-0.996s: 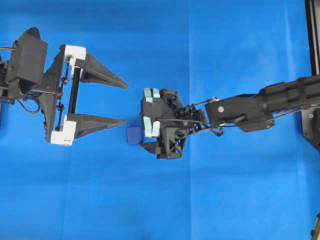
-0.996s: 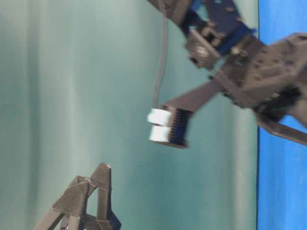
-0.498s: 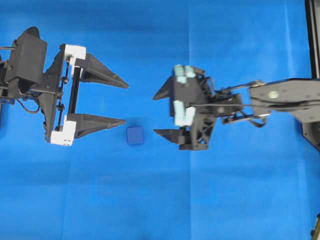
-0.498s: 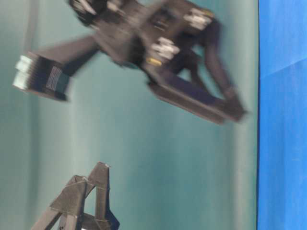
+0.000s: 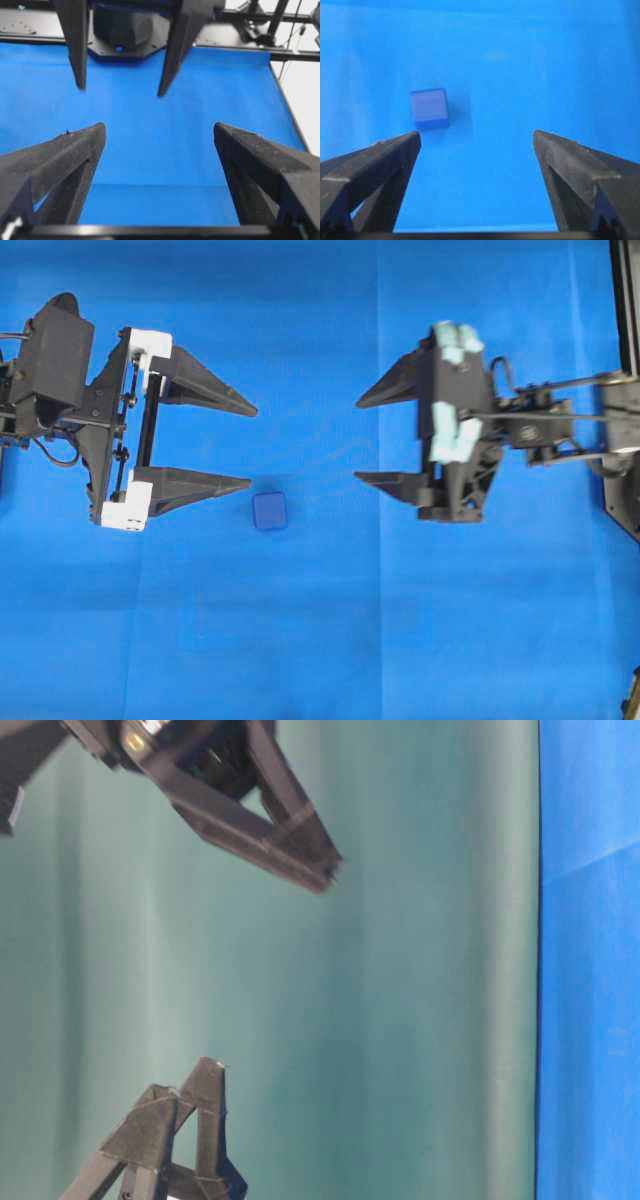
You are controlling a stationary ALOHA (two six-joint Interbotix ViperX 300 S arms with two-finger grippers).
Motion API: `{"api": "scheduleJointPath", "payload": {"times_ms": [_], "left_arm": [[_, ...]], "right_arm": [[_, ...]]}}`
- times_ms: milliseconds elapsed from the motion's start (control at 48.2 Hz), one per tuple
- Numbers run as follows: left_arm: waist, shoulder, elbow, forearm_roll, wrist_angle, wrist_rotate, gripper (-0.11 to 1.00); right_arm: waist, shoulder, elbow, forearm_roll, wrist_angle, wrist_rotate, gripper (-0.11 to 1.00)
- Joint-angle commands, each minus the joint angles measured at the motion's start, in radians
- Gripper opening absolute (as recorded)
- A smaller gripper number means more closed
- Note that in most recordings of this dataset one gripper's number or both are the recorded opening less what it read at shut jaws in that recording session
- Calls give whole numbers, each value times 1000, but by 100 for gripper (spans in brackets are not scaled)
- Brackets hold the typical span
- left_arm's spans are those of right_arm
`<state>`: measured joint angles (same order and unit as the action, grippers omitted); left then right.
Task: Handover the blue block to the right arm after grasping it with the left arm, then place it in the designated position.
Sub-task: 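Open the right gripper and retract it rightward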
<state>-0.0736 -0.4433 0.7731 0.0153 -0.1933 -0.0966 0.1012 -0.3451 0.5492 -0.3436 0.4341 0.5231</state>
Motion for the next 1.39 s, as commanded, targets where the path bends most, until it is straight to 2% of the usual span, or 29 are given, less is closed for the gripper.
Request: {"api": "scheduleJointPath", "payload": {"times_ms": [0, 415, 913, 1141, 1370], "left_arm": [[-3, -5, -28, 0, -5, 0, 93], [-3, -5, -29, 0, -5, 3, 93], [-3, -5, -29, 0, -11, 11, 93], [-2, -5, -31, 2, -12, 11, 93], [-3, -6, -31, 2, -14, 9, 93]], "right_arm": [[2, -54, -5, -3, 15, 3, 90], [3, -100, 25, -14, -23, 6, 90], [-5, -272, 143, -23, -184, 6, 90], [-18, -281, 184, -32, -253, 6, 90], [-18, -281, 187, -37, -261, 6, 90]]}}
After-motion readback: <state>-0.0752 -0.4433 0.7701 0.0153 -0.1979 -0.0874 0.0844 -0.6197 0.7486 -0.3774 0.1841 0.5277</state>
